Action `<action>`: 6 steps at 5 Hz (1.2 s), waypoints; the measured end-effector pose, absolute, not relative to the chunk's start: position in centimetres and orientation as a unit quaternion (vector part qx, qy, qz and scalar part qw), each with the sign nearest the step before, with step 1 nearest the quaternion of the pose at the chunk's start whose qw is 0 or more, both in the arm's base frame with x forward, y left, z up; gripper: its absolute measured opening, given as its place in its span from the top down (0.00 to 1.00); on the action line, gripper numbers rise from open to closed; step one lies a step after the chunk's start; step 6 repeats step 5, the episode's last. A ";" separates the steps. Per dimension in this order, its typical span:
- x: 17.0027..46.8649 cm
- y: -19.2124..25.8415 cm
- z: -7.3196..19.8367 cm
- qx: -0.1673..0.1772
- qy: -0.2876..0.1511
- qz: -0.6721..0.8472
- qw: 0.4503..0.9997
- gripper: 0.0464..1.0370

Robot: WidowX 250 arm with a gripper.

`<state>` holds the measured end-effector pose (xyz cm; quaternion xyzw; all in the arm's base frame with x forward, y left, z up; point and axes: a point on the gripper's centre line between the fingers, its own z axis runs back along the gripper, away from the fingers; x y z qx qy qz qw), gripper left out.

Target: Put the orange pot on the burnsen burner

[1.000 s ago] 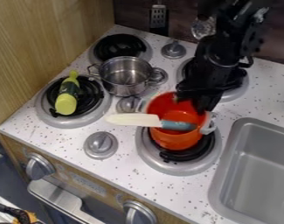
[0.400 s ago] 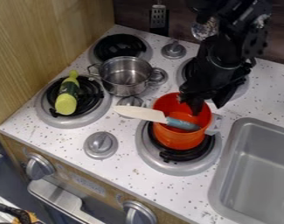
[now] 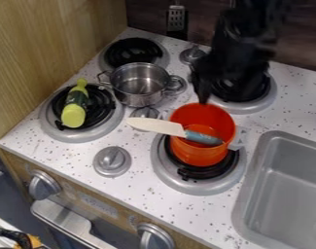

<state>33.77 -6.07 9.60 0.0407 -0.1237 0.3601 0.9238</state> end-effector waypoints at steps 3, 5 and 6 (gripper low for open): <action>32.9 0.0 10.1 -0.049 -0.138 0.114 0.983 0.04; 32.7 6.6 10.7 0.003 -0.157 0.086 0.984 0.04; 32.7 6.6 10.7 0.003 -0.157 0.086 0.984 0.04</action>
